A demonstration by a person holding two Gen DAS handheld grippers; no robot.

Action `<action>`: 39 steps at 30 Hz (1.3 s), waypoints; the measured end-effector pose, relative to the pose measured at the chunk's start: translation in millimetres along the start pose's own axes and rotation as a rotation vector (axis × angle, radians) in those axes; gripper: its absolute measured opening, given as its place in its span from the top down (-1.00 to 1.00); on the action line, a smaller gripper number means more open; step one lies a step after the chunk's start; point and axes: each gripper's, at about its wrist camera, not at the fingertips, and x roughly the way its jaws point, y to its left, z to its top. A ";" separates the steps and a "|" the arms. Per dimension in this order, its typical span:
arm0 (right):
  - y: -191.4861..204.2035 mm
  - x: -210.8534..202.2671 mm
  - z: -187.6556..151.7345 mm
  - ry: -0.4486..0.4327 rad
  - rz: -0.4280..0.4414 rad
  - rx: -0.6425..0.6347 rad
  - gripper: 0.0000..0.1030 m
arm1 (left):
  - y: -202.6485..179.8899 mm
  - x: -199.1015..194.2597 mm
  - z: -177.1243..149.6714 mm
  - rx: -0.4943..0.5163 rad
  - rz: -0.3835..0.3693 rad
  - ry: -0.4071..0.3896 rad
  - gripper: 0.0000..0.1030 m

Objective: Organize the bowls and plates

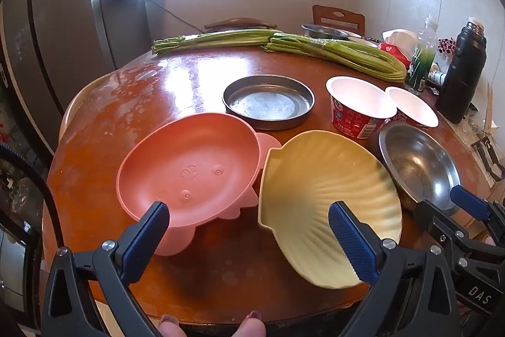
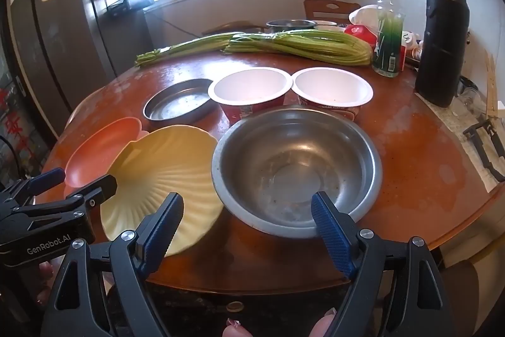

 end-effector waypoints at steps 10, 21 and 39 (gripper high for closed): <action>-0.3 -1.2 -0.1 -0.005 0.002 0.003 -0.63 | 1.4 -1.1 1.5 0.003 0.000 0.006 -0.97; -1.0 -1.5 0.5 -0.001 0.006 0.004 -0.63 | 0.9 -0.6 0.5 0.003 -0.006 -0.005 -0.97; 10.7 -1.3 10.9 -0.019 0.023 -0.027 -0.63 | 10.2 -3.7 1.5 -0.011 0.006 -0.004 -0.97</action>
